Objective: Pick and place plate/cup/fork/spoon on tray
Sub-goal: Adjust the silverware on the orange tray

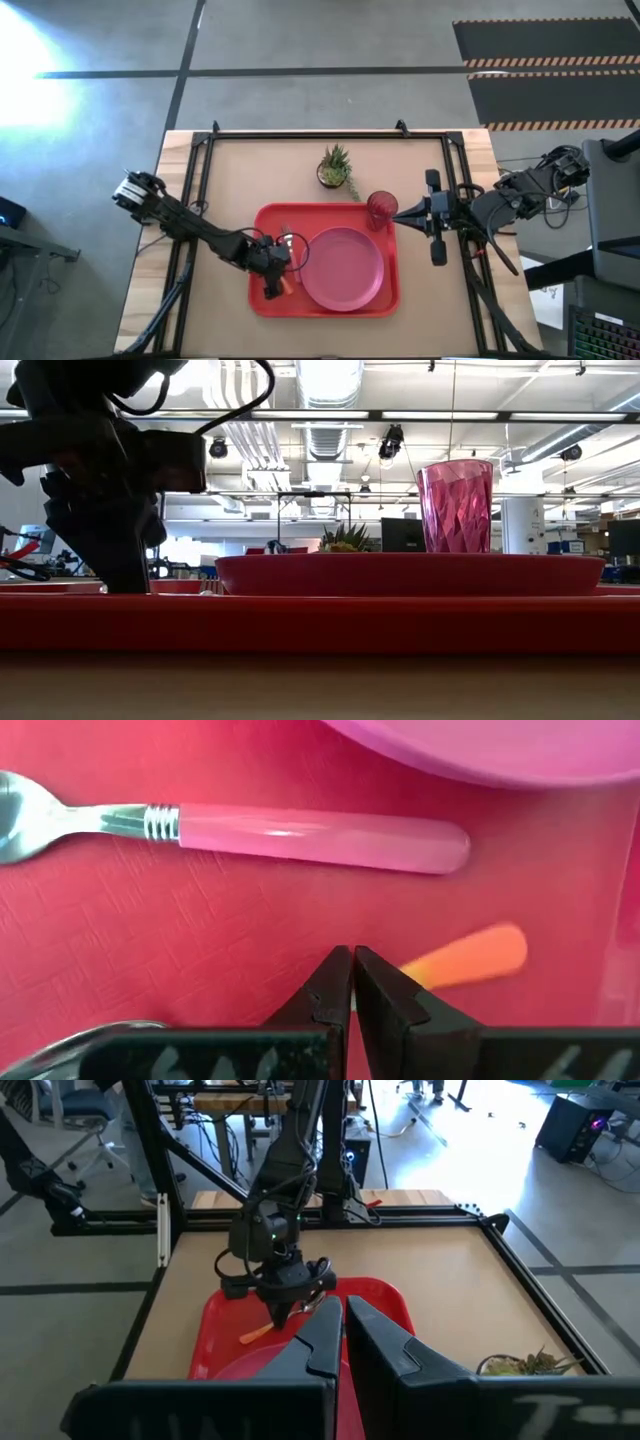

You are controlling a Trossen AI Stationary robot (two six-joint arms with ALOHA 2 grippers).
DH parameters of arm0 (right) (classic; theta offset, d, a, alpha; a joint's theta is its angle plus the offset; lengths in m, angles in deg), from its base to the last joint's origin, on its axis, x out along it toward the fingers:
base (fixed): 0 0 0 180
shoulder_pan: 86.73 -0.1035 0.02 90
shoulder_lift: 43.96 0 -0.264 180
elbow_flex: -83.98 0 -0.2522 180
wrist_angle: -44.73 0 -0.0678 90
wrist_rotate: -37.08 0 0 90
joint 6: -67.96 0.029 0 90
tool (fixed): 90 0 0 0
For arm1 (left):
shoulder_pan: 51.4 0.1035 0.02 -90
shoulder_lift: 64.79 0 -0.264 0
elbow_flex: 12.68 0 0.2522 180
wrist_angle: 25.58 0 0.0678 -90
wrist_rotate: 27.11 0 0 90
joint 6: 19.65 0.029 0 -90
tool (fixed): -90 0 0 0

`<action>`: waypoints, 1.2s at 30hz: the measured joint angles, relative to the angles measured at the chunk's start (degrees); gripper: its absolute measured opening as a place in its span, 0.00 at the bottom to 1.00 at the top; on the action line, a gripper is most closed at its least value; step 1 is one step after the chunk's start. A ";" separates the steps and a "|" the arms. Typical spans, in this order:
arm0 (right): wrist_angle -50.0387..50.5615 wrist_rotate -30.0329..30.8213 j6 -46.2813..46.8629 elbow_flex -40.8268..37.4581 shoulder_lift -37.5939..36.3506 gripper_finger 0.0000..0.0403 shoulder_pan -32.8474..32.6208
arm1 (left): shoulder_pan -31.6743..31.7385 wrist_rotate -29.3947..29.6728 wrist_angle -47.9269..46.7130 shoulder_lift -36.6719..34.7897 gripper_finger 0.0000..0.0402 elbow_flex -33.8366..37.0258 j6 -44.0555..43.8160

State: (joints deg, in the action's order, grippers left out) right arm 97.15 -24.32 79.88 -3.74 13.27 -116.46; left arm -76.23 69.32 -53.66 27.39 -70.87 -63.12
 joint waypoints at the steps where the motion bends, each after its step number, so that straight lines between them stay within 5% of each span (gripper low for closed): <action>1: -0.07 0.00 0.01 0.00 0.00 0.02 0.00 | -0.01 -0.06 0.06 0.16 0.00 -0.01 -0.48; 17: 0.11 0.00 -0.07 0.00 -0.02 0.02 0.02 | -3.09 -6.79 -11.21 -1.93 0.00 -2.30 -1.66; 36: 0.09 0.00 -0.59 0.00 -0.02 0.02 0.02 | 4.16 8.94 -12.18 -2.55 0.00 -5.28 7.89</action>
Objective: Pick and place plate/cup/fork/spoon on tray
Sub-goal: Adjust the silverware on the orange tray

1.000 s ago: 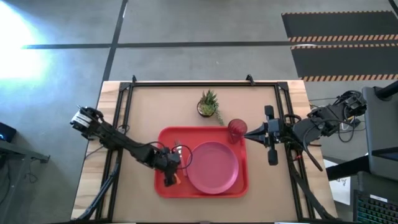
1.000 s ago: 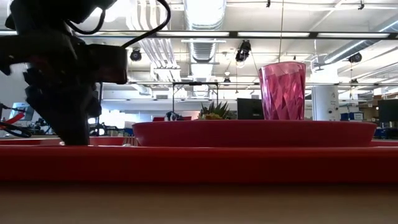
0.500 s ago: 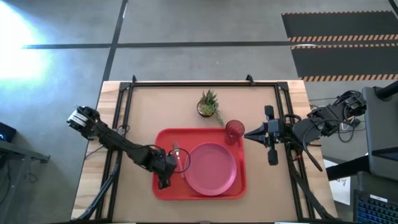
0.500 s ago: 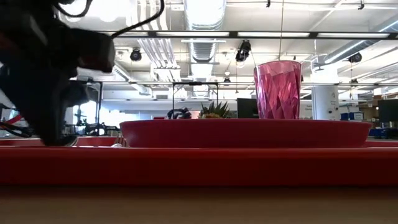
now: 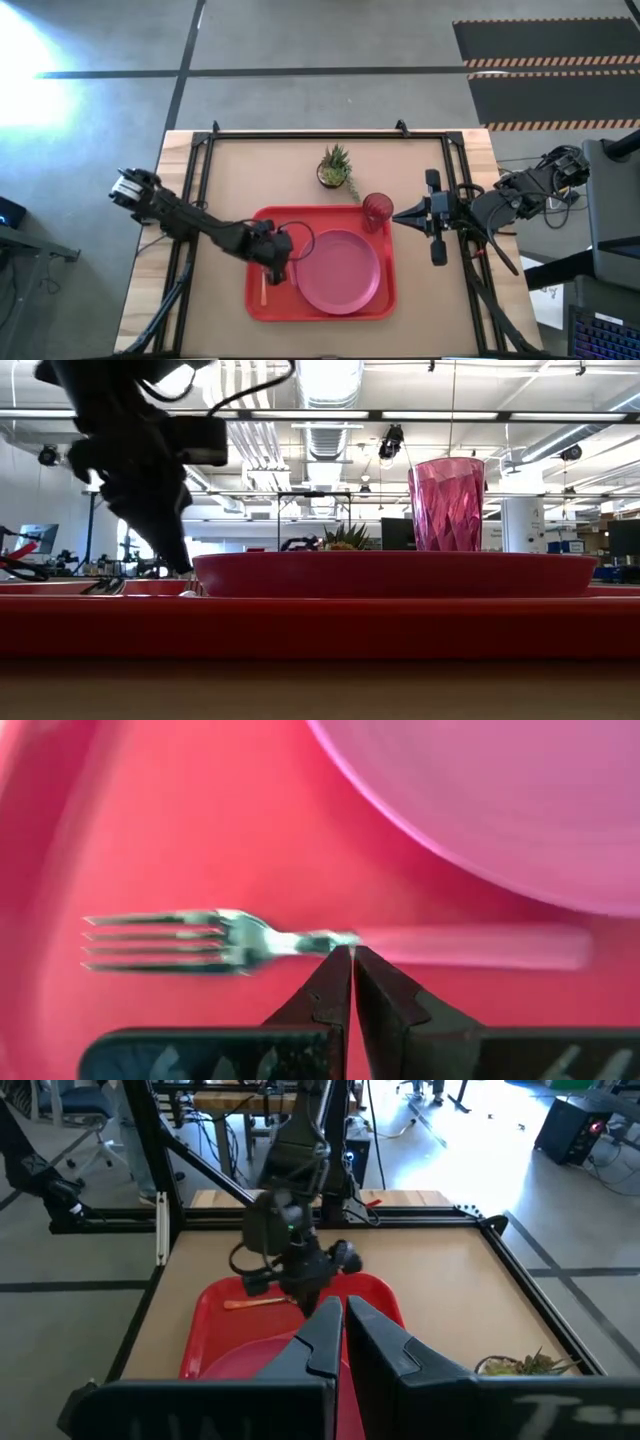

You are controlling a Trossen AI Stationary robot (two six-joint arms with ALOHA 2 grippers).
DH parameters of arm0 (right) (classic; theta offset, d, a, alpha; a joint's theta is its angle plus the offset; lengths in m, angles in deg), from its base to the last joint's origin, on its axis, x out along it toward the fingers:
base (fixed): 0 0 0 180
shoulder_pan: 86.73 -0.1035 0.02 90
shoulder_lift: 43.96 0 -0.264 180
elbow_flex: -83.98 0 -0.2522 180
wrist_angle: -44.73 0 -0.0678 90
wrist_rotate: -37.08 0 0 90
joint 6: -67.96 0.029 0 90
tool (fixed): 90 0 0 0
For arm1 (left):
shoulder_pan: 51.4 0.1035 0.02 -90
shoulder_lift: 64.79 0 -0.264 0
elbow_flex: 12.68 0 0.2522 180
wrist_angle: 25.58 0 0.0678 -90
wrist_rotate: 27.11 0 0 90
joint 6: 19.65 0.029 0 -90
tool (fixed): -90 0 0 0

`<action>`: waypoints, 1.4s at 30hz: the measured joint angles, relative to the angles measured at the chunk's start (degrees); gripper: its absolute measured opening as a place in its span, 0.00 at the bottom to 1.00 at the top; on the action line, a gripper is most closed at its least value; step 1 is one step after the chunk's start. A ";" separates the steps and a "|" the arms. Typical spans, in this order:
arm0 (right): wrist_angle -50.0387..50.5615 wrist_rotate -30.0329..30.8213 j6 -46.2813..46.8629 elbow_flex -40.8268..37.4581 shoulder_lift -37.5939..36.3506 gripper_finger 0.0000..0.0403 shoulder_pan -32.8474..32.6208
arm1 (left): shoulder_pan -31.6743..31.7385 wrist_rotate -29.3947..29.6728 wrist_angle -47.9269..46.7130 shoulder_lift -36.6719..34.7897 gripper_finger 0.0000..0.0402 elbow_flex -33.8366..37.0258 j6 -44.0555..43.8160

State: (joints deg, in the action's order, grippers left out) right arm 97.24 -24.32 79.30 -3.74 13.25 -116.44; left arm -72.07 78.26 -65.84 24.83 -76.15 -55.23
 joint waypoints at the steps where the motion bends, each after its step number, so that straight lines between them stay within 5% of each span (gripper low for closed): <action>1: 0.00 0.00 0.32 0.00 0.00 0.02 -0.02 | 0.83 0.00 0.06 0.00 0.00 0.00 1.27; 23: -0.41 -0.02 0.84 -0.15 0.00 0.02 -0.02 | 5.31 -1.85 4.63 0.24 0.00 2.64 5.89; 42: -0.45 -0.01 1.08 -0.20 0.00 0.02 -0.02 | 1.31 -5.32 7.95 0.61 0.00 4.17 -1.61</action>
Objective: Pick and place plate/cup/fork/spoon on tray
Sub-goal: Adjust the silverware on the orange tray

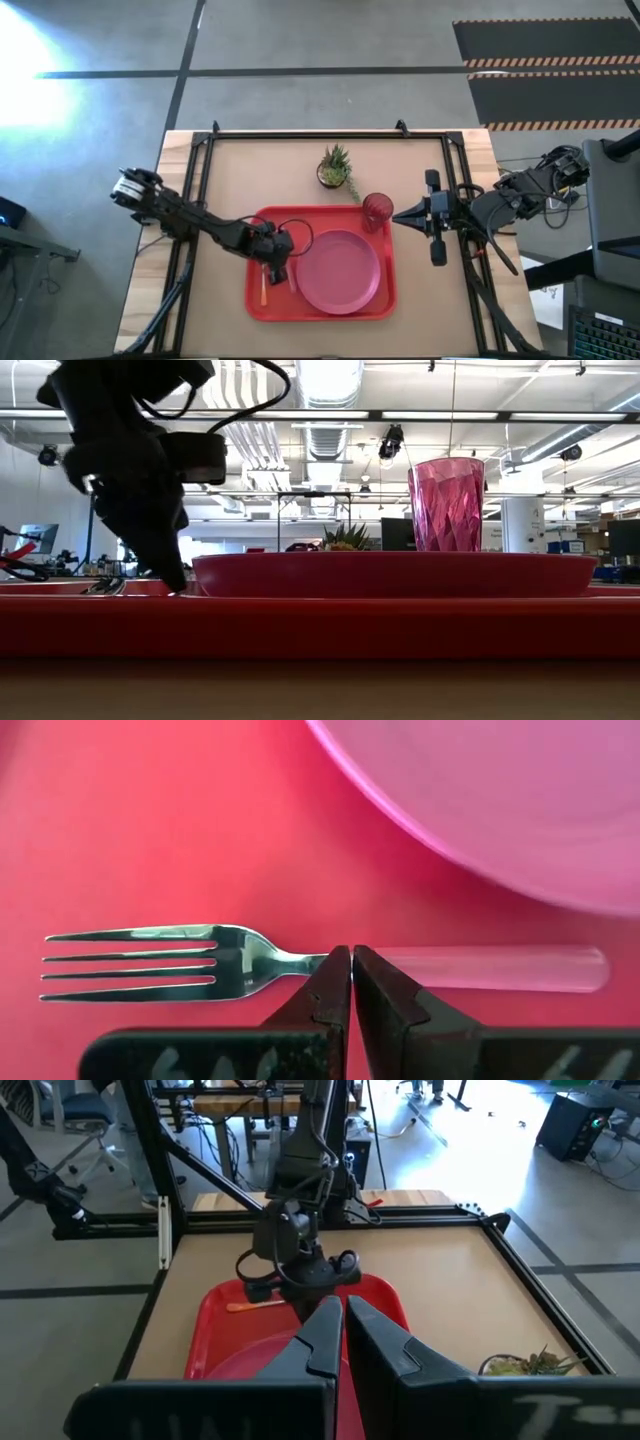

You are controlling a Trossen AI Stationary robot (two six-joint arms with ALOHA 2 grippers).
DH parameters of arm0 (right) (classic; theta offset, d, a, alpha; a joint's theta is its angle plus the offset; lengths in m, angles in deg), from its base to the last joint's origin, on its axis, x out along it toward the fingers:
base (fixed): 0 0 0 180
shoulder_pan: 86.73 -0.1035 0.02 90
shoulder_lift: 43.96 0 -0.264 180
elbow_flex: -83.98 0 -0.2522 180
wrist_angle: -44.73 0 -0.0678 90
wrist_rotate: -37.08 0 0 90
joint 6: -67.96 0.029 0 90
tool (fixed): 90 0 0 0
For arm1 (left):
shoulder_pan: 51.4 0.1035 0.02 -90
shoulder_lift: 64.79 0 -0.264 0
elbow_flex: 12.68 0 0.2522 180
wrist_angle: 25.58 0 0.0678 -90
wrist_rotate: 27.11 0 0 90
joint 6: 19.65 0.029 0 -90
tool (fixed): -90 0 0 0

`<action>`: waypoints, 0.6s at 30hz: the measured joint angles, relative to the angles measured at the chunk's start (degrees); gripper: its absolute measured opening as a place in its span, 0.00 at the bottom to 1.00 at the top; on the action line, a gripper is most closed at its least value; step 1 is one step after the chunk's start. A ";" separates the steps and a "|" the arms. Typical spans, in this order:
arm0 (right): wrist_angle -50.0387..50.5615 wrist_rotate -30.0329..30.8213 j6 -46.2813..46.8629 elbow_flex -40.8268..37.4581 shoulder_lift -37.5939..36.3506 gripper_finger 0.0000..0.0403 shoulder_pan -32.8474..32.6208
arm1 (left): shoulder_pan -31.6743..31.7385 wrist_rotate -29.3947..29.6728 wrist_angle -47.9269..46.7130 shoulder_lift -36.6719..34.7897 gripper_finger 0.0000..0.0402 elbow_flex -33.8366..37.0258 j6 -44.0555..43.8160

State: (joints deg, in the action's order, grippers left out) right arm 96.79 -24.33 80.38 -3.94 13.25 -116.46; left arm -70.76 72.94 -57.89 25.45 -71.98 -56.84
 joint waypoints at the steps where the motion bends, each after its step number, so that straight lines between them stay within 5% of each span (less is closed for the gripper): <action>1: 0.01 -0.01 -0.01 0.00 0.00 0.02 0.00 | -0.55 -0.27 -0.02 0.00 0.00 -0.02 -0.42; 18: 0.24 0.01 -1.10 -0.02 -0.02 0.02 0.00 | -7.23 0.37 -0.02 0.04 0.00 -1.99 -7.02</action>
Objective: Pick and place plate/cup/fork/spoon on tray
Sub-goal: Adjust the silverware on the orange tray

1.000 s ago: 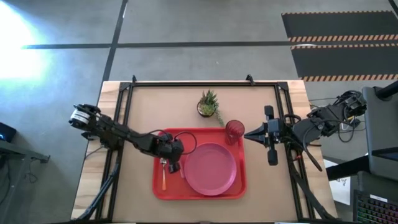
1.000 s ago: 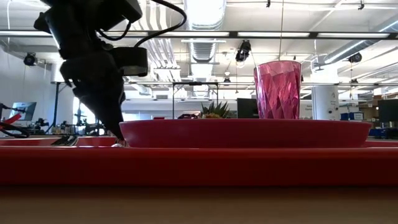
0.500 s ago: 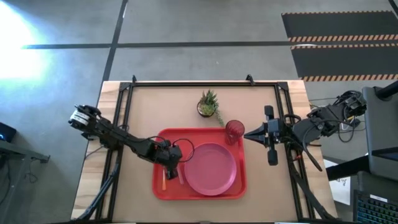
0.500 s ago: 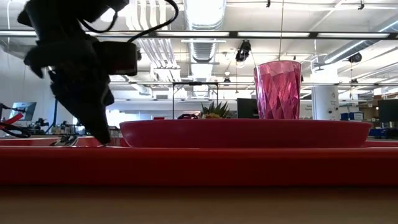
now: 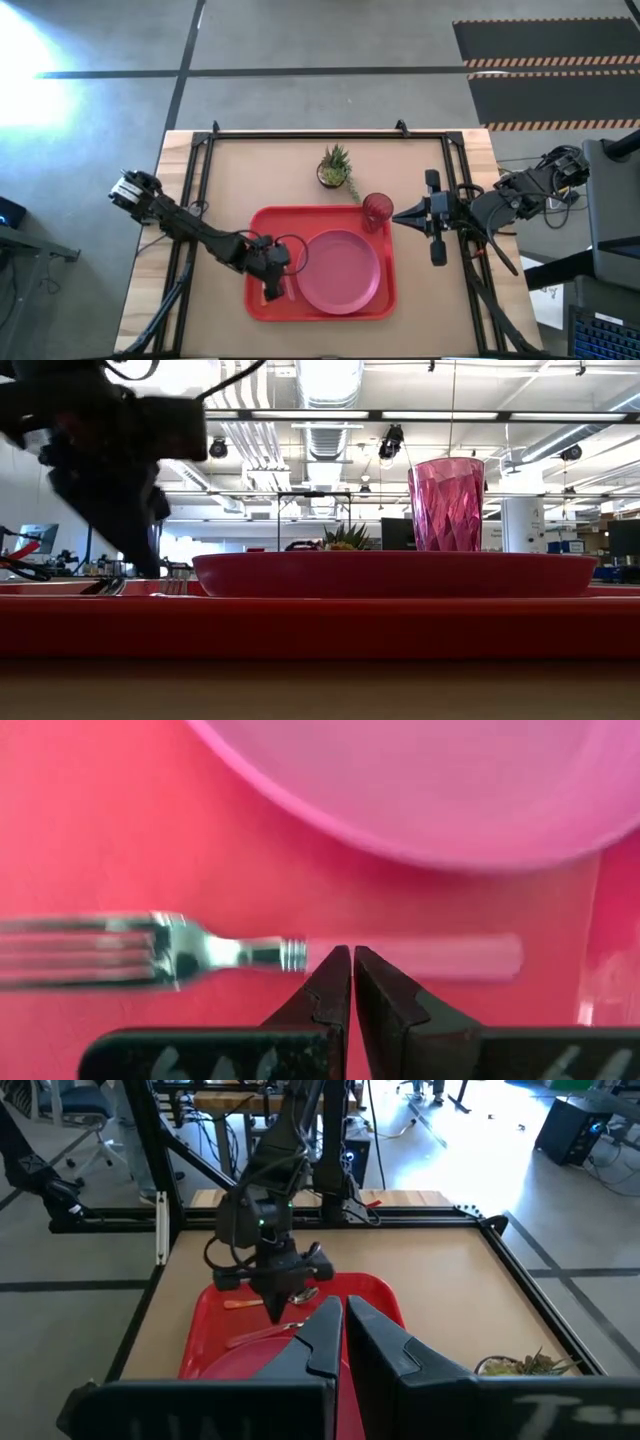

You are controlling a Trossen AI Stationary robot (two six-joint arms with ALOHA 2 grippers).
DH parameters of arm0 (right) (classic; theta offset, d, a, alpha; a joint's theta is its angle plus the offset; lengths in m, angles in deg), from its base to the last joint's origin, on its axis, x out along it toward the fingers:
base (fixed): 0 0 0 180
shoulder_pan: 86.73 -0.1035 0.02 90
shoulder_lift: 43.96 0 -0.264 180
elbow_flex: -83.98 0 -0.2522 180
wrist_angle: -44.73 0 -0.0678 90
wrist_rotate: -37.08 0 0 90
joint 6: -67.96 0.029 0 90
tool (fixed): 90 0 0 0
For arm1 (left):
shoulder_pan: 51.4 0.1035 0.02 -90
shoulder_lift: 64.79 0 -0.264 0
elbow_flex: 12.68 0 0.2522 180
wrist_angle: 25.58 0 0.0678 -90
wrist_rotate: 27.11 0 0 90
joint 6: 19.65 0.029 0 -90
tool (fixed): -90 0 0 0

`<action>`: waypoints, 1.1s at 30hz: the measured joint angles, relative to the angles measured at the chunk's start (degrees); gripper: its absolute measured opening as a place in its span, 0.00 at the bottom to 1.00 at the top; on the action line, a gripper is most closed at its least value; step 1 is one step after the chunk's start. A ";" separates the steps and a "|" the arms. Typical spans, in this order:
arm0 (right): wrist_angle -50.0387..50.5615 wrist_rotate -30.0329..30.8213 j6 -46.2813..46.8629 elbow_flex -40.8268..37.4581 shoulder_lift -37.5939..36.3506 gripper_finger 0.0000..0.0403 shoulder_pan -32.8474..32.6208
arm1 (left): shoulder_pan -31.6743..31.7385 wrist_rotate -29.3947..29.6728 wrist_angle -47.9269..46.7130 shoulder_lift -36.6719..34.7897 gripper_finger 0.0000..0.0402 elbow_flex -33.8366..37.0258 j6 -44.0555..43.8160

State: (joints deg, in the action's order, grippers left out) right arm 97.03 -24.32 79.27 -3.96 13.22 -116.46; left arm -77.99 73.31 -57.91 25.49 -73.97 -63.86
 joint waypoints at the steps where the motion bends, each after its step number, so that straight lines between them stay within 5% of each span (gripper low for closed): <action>1: 0.01 -0.01 0.01 0.00 -0.02 0.02 0.00 | 0.00 0.92 0.04 0.00 0.00 -0.50 0.41; 22: -1.38 -0.02 0.04 0.00 0.33 0.02 0.00 | 1.49 1.66 3.39 4.79 0.00 -2.59 5.74; 33: -1.56 0.00 0.70 0.00 0.33 0.02 0.00 | 0.75 -4.38 2.40 6.05 0.00 -2.55 5.50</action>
State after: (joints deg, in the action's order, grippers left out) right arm 95.46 -24.32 79.97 -3.96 13.55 -116.46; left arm -77.24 68.93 -55.51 31.54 -76.52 -58.37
